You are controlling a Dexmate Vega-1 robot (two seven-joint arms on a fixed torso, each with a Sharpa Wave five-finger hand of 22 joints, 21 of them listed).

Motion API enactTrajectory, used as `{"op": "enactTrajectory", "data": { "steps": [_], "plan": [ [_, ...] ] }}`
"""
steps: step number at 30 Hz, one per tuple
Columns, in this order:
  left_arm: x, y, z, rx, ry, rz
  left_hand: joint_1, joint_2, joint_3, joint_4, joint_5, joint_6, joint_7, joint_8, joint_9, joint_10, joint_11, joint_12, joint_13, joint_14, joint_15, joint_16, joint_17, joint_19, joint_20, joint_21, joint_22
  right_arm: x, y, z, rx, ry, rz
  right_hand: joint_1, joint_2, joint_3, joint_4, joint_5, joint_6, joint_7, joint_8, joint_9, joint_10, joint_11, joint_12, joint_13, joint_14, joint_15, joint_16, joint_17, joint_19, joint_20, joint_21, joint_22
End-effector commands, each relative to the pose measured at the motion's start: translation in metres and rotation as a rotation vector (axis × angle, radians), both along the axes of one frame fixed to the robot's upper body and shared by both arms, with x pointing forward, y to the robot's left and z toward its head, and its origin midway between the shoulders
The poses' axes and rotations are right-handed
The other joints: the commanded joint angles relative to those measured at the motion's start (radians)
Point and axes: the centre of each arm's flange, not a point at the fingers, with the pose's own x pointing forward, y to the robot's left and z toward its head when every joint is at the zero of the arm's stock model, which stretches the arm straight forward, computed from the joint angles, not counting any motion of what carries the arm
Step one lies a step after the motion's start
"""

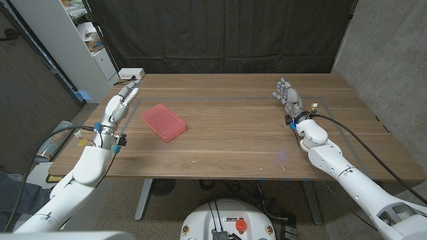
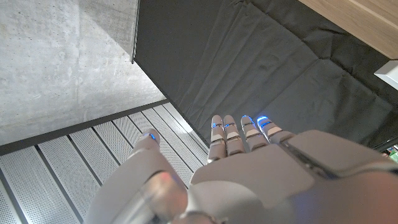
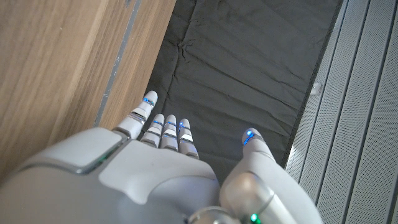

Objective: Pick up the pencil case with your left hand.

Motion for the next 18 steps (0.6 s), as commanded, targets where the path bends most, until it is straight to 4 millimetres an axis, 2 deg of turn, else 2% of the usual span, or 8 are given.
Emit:
{"op": "enactTrajectory", "data": {
  "steps": [1, 7, 18],
  "plan": [
    [-0.0064, 0.0084, -0.0085, 0.014, -0.004, 0.062, 0.013, -0.001, 0.001, -0.010, 0.009, 0.012, -0.003, 0.007, 0.004, 0.009, -0.001, 0.006, 0.001, 0.010, -0.007, 0.006, 0.003, 0.008, -0.002, 0.000, 0.004, 0.0019, 0.0052, -0.0023, -0.013, 0.009, 0.005, 0.000, 0.008, -0.002, -0.001, -0.002, 0.013, 0.000, -0.002, 0.005, 0.006, -0.002, 0.001, 0.000, 0.006, 0.006, 0.007, 0.002, 0.007, -0.002, -0.002, 0.004],
    [-0.0077, 0.0118, -0.0137, 0.002, -0.002, 0.086, 0.015, -0.001, 0.001, -0.013, 0.014, 0.021, -0.004, 0.007, 0.004, 0.017, 0.000, 0.007, 0.002, 0.010, -0.018, 0.004, 0.003, 0.012, -0.001, -0.002, 0.004, 0.0004, 0.0045, -0.0024, -0.025, 0.010, 0.003, 0.001, 0.009, -0.004, -0.001, -0.003, 0.012, -0.001, -0.002, 0.005, 0.007, 0.000, 0.001, 0.000, 0.006, 0.005, 0.007, 0.001, 0.008, -0.002, -0.004, 0.004],
    [-0.0098, 0.0098, -0.0090, 0.074, -0.002, 0.154, 0.018, -0.002, 0.000, -0.016, 0.018, 0.025, -0.007, 0.006, 0.004, 0.020, -0.004, 0.006, 0.002, 0.014, -0.022, 0.003, 0.003, 0.018, 0.001, -0.004, 0.004, -0.0017, 0.0007, 0.0004, -0.017, 0.001, -0.003, 0.001, 0.010, -0.007, -0.002, -0.003, 0.013, -0.001, -0.002, 0.005, 0.006, -0.003, 0.000, 0.000, 0.006, 0.004, 0.007, -0.001, 0.009, -0.002, -0.008, 0.004]
  ]
}}
